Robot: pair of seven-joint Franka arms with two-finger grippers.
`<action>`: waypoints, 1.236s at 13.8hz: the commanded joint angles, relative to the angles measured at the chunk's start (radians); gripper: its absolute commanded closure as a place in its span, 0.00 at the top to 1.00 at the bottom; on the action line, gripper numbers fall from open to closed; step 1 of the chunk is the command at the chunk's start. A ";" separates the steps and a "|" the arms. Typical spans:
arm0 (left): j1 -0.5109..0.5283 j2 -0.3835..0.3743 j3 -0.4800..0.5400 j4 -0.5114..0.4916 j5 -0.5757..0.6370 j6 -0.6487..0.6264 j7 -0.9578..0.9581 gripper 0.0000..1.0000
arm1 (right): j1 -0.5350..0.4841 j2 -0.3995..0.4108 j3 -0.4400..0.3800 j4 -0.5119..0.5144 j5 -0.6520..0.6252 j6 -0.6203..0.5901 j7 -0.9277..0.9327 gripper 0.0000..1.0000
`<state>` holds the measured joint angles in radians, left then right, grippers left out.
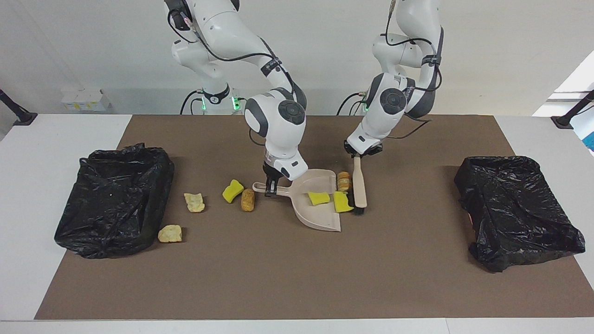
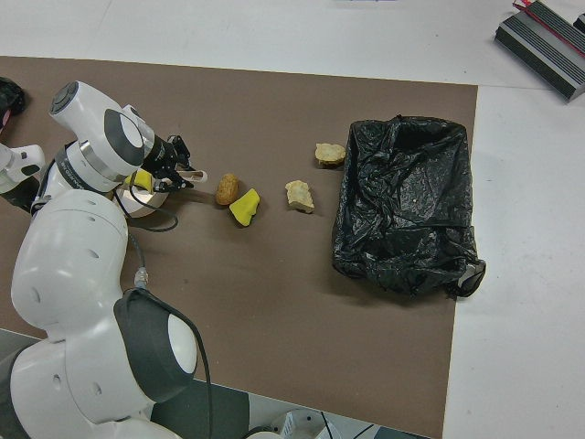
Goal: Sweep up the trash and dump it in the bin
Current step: 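Sweep the sponge and chunk with the left gripper's brush into the dustpan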
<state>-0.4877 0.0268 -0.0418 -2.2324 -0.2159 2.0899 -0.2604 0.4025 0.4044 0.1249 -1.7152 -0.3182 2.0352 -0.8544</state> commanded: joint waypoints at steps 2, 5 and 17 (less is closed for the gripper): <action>-0.090 0.005 0.016 0.052 -0.085 0.016 -0.054 0.00 | 0.002 0.011 0.009 -0.018 -0.013 0.036 0.037 0.00; -0.112 0.042 0.016 0.137 -0.085 -0.007 -0.178 0.00 | 0.001 0.011 0.009 -0.014 -0.013 0.028 0.037 0.00; -0.121 -0.071 0.017 0.134 -0.016 -0.261 -0.511 0.00 | -0.057 -0.036 0.010 -0.001 0.005 -0.024 0.009 0.00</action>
<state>-0.5872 -0.0071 -0.0299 -2.0651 -0.2529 1.8402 -0.7300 0.3790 0.3979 0.1231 -1.7114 -0.3165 2.0341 -0.8531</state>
